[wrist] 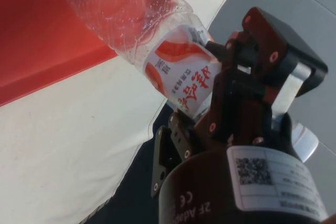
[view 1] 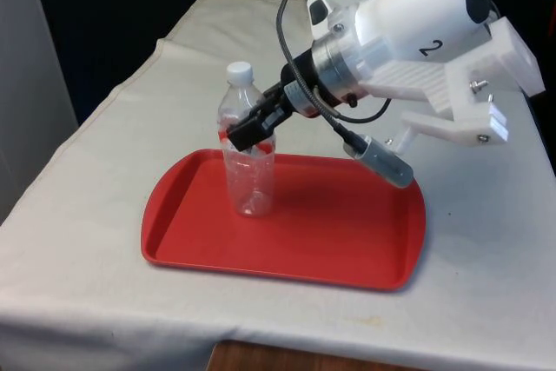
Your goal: Place the bottle upright on the tray.
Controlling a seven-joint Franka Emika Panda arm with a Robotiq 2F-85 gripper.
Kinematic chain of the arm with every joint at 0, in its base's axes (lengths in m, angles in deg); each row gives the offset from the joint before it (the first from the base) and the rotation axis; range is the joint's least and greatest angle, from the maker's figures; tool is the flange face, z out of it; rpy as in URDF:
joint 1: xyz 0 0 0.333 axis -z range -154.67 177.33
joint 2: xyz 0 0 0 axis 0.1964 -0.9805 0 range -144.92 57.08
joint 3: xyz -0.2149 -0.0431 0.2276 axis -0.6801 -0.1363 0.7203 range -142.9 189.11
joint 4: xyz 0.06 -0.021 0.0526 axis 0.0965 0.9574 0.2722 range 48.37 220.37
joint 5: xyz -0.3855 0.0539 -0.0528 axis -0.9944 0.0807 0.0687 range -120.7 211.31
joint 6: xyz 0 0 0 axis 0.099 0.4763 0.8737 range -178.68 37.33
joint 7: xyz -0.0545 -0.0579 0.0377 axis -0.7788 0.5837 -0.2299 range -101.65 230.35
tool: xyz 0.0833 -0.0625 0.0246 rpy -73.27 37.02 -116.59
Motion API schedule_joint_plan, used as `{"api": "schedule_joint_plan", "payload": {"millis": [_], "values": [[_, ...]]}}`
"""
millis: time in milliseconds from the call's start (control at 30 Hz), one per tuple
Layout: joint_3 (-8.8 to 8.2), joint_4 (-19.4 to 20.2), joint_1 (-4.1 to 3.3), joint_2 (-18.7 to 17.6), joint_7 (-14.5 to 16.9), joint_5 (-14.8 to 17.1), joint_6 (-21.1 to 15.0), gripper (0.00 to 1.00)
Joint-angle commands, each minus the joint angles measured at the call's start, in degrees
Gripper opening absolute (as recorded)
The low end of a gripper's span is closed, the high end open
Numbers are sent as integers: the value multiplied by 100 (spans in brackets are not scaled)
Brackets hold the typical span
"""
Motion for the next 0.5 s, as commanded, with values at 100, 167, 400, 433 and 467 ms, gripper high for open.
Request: {"api": "schedule_joint_plan", "payload": {"millis": [100,167,400,433,467], "values": [[11,0,11,0,0,17,0,0],[74,0,74,6,6,74,-74,0],[86,-11,80,-6,6,57,-40,0],[57,-6,57,0,0,17,0,0],[80,-11,80,-6,6,52,-34,0]]}}
